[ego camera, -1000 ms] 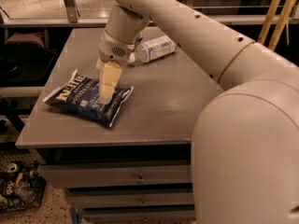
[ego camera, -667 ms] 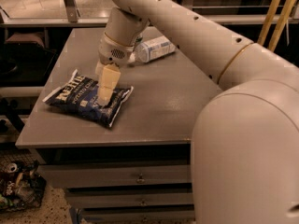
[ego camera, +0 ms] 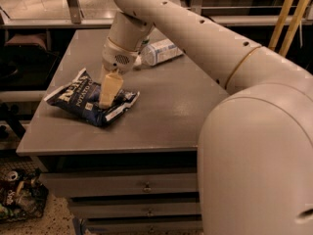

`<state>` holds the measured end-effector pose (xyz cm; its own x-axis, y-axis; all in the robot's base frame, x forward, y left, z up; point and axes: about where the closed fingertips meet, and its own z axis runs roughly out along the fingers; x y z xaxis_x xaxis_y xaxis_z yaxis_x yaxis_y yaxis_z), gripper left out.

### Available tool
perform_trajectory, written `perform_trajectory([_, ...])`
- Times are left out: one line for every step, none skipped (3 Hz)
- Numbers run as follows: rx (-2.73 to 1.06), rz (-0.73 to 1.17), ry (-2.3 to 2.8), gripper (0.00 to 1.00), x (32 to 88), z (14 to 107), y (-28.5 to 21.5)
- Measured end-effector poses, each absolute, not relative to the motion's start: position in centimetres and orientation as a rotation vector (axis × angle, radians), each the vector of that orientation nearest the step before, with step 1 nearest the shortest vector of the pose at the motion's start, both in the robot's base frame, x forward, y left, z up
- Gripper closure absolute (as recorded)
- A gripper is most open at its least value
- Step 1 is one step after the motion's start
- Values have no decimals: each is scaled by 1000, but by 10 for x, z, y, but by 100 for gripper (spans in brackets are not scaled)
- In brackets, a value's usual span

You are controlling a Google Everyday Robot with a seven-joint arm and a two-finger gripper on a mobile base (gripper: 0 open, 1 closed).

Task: Pick blue chip bag

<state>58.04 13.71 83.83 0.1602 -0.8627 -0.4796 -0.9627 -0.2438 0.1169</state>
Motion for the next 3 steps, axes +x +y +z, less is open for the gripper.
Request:
perform_trajectory([-2201, 632, 1754, 83, 586, 858, 134])
perform_trajectory([-2137, 486, 1641, 100, 592, 926, 124])
perform_trajectory([-2101, 410, 1564, 100, 593, 966, 119])
